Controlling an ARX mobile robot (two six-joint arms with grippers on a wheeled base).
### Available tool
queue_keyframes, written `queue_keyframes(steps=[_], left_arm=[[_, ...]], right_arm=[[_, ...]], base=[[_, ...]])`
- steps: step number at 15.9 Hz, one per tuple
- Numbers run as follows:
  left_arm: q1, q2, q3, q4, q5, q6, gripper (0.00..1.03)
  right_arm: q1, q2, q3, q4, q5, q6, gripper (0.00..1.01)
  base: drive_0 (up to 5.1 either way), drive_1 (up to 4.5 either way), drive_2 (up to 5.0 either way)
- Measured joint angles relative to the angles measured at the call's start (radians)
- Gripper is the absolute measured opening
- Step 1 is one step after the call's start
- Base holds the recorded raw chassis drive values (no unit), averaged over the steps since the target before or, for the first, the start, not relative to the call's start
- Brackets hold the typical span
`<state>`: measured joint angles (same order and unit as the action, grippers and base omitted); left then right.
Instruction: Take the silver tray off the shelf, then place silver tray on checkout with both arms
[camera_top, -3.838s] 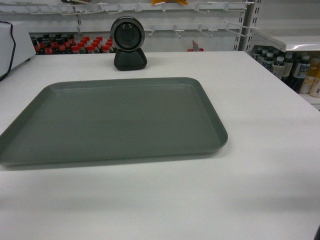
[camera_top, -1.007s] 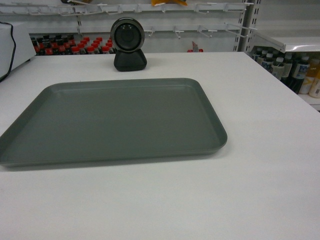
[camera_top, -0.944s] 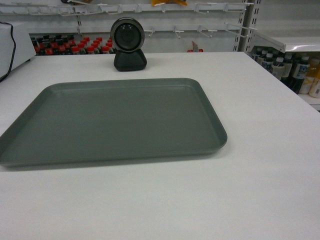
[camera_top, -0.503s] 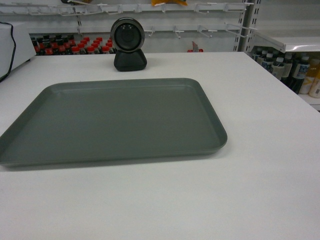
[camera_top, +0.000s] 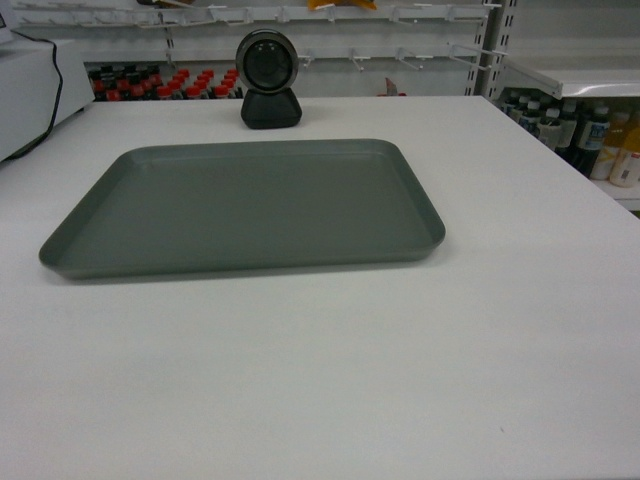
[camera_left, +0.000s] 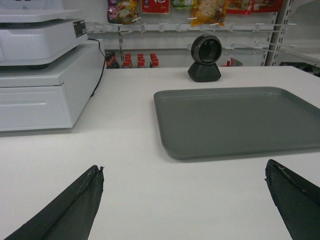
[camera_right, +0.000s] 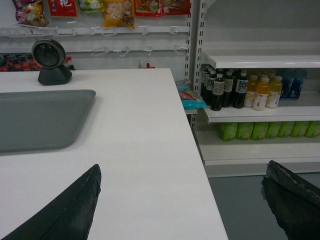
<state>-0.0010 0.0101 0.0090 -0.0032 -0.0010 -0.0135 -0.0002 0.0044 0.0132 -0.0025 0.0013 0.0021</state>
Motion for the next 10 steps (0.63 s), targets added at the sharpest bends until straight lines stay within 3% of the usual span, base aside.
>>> queue_keyframes(steps=[10], left_arm=[[0.000,0.000,0.000,0.001,0.000,0.000,0.98]], right_arm=[[0.000,0.000,0.000,-0.001,0.000,0.000,0.98]], base=[[0.0,-4.12,4.2]])
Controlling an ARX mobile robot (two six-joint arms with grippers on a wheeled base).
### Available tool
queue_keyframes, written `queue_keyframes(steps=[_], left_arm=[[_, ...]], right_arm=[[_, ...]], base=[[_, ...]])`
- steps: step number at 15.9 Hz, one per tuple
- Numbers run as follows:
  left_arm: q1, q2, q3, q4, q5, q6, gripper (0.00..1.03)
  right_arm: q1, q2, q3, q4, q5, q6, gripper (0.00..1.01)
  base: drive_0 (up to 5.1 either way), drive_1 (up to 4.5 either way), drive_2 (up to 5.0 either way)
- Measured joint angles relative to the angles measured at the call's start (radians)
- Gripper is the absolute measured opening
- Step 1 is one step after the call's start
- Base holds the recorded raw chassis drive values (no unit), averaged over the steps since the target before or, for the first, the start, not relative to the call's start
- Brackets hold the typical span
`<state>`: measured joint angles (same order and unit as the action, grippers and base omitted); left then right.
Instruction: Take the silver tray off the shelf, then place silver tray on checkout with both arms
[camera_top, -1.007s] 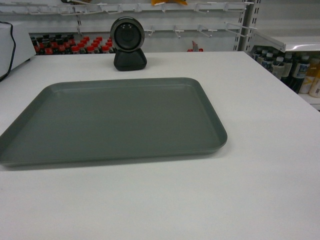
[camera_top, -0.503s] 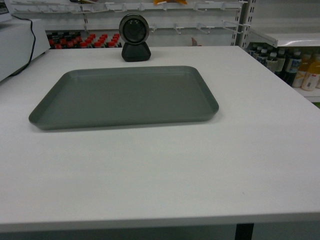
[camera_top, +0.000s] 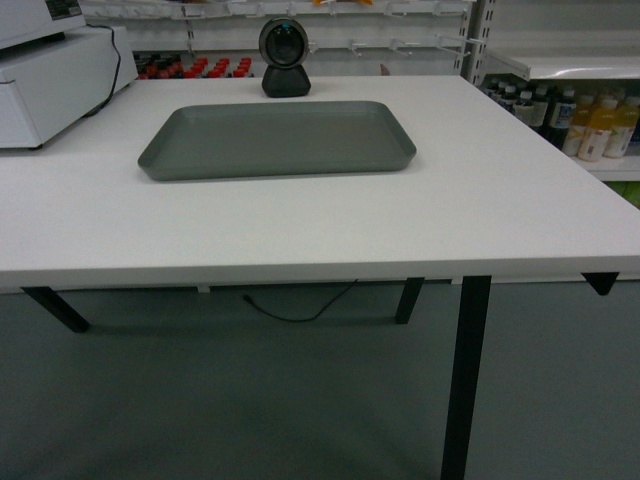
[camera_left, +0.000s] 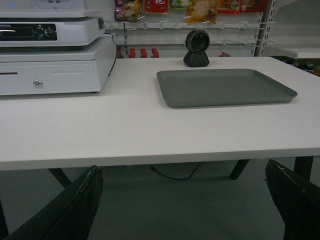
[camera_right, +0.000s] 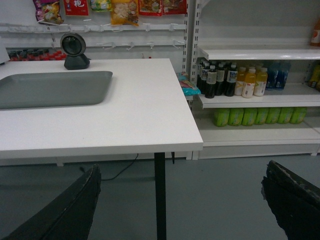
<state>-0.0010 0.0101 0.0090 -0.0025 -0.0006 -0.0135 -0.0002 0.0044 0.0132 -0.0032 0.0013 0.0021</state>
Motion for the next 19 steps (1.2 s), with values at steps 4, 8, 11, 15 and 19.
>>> queue_keyframes(steps=[4,8,11,15,19], left_arm=[[0.000,0.000,0.000,-0.001,0.000,0.000,0.98],[0.000,0.000,0.000,0.002,0.001,0.000,0.98],[0.000,0.000,0.000,-0.003,0.000,0.000,0.98],[0.000,0.000,0.000,0.000,0.000,0.000,0.98],[0.000,0.000,0.000,0.002,0.000,0.000,0.98]], right_arm=[[0.000,0.000,0.000,0.000,0.000,0.000,0.98],[0.000,0.000,0.000,0.002,0.000,0.000,0.98],[0.000,0.000,0.000,0.001,-0.001,0.000,0.98],[0.000,0.000,0.000,-0.002,-0.001,0.000,0.98],[0.000,0.000,0.000,0.004,-0.001,0.000,0.98]], base=[[0.0,-4.20,4.1],[0.1,-4.09,4.2],[0.1,-2.72,2.8],[0.0,0.00,0.0],[0.0,0.00,0.0]])
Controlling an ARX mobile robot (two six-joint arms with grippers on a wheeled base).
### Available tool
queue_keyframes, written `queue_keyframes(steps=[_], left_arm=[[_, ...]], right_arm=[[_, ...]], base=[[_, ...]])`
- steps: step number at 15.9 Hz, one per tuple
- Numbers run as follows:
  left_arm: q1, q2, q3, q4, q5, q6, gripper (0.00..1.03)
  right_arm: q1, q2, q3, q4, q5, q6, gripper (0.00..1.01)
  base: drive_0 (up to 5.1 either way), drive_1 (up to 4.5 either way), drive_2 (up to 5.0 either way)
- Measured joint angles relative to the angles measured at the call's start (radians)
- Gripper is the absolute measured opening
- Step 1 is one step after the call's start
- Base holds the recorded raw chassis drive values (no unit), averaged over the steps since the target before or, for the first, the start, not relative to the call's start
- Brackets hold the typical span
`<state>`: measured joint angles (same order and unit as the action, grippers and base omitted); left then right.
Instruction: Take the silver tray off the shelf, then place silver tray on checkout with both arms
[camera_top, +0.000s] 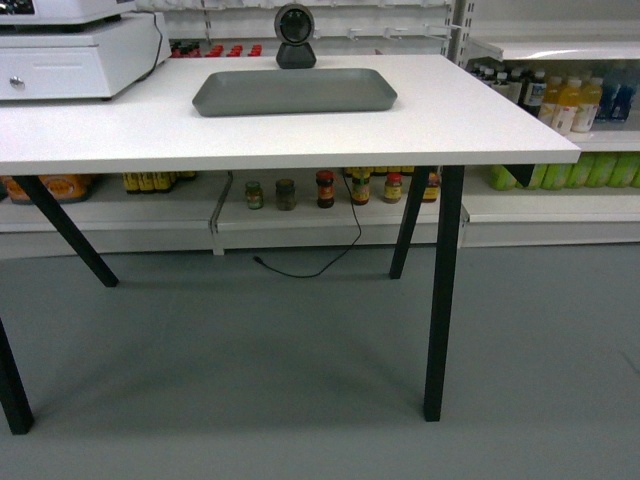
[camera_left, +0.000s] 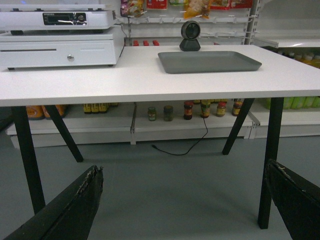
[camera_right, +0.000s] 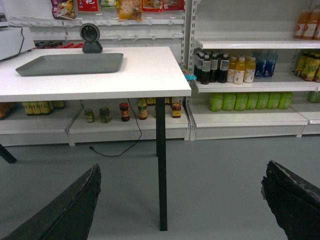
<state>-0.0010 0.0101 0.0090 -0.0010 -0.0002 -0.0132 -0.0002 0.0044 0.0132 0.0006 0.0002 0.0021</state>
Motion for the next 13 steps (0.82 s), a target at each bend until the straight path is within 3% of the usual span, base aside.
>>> queue_keyframes(steps=[13], left_arm=[[0.000,0.000,0.000,-0.002,0.001,0.004,0.98]], right_arm=[[0.000,0.000,0.000,-0.004,0.000,0.000,0.98]], base=[[0.0,0.00,0.0]])
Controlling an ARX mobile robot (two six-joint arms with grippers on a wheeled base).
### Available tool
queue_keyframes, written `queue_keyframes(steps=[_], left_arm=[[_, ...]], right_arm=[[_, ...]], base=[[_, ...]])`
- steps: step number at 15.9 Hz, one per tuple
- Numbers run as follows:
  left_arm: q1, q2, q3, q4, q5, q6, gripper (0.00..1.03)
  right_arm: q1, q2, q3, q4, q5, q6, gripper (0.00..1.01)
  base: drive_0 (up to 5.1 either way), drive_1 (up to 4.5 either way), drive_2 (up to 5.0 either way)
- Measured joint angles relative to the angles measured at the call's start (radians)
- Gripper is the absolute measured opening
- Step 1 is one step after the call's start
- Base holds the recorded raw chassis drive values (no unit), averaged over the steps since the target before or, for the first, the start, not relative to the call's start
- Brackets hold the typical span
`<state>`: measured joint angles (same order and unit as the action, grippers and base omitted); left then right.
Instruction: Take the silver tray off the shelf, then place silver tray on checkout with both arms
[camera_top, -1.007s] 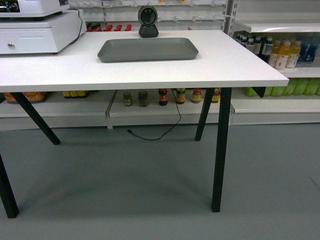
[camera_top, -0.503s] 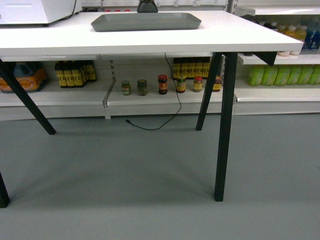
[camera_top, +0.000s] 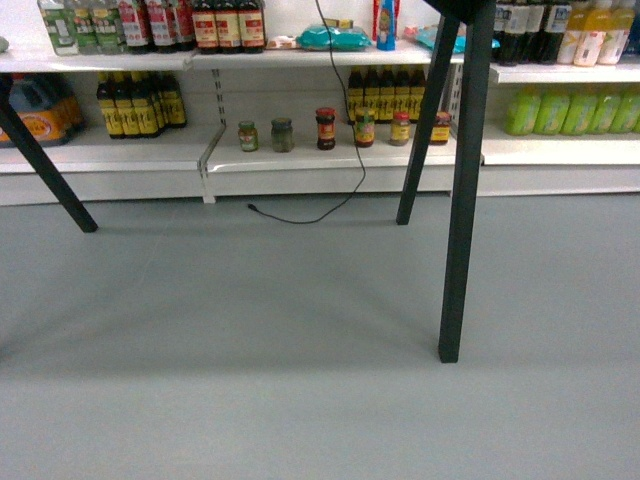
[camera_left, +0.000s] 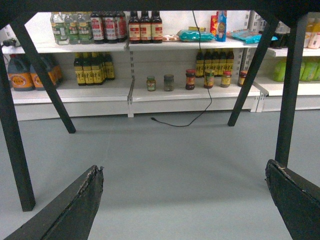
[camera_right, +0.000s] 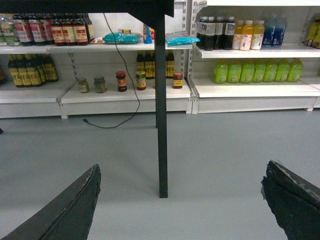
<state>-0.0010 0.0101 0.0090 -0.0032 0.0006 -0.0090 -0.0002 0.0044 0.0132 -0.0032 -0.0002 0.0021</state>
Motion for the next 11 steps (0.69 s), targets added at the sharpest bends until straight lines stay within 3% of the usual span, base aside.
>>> queue_keyframes(steps=[11], left_arm=[[0.000,0.000,0.000,-0.002,-0.001,0.000,0.98]], right_arm=[[0.000,0.000,0.000,-0.002,0.000,-0.002,0.98]], base=[[0.0,0.00,0.0]])
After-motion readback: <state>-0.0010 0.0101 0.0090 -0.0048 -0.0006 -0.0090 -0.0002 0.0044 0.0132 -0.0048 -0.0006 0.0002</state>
